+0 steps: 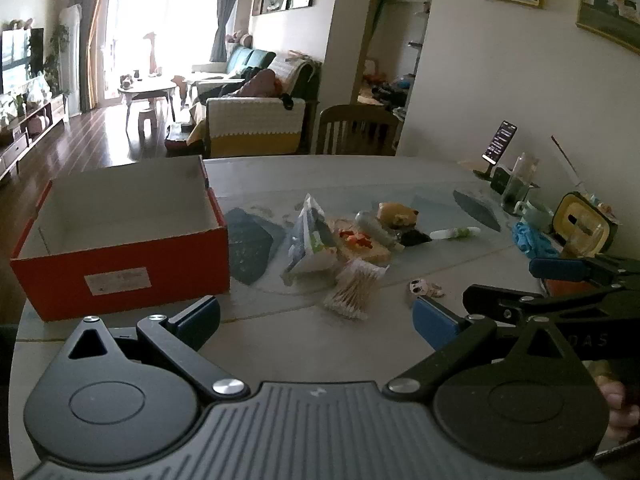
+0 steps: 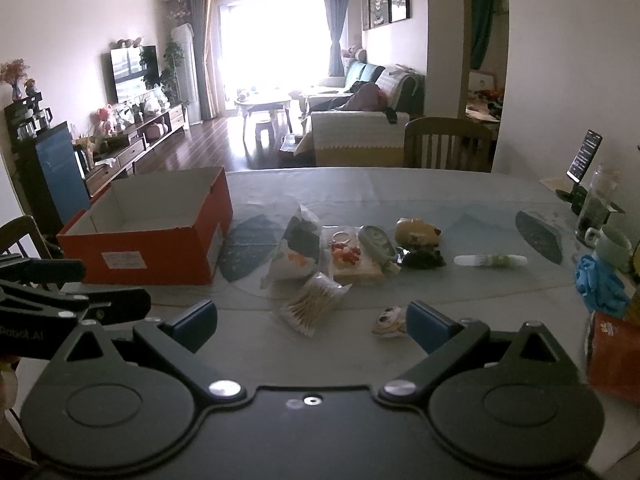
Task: Organize objects
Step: 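Reach the left gripper to the cotton swab bag while the right gripper reaches the plush keychain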
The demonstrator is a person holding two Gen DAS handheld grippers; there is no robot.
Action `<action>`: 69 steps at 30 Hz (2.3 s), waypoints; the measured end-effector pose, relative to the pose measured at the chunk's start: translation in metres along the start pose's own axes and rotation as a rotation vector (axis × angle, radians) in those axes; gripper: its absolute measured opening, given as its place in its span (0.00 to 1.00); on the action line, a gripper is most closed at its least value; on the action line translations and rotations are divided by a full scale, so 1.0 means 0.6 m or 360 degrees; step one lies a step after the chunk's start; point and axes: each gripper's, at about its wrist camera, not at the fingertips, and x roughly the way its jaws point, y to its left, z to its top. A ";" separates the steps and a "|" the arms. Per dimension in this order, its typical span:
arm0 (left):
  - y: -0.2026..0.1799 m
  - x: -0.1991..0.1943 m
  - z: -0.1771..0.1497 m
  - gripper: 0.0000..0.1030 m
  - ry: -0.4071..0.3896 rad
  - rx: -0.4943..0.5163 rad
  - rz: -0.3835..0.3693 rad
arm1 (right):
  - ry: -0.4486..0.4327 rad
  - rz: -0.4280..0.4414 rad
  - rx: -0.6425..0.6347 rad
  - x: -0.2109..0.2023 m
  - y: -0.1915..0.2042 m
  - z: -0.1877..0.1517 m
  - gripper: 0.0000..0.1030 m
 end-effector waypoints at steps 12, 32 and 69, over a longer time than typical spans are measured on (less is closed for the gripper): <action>-0.034 0.039 0.016 1.00 0.0015 -0.0007 0.0030 | 0.0019 0.0052 -0.0033 0.027 -0.050 0.011 0.97; -0.105 0.264 0.028 1.00 0.0256 -0.0011 0.0083 | 0.0325 0.0232 -0.0354 0.223 -0.183 -0.001 0.97; -0.113 0.396 -0.010 0.49 0.0444 0.0106 0.0202 | 0.0474 0.0544 -0.0598 0.337 -0.185 -0.035 0.89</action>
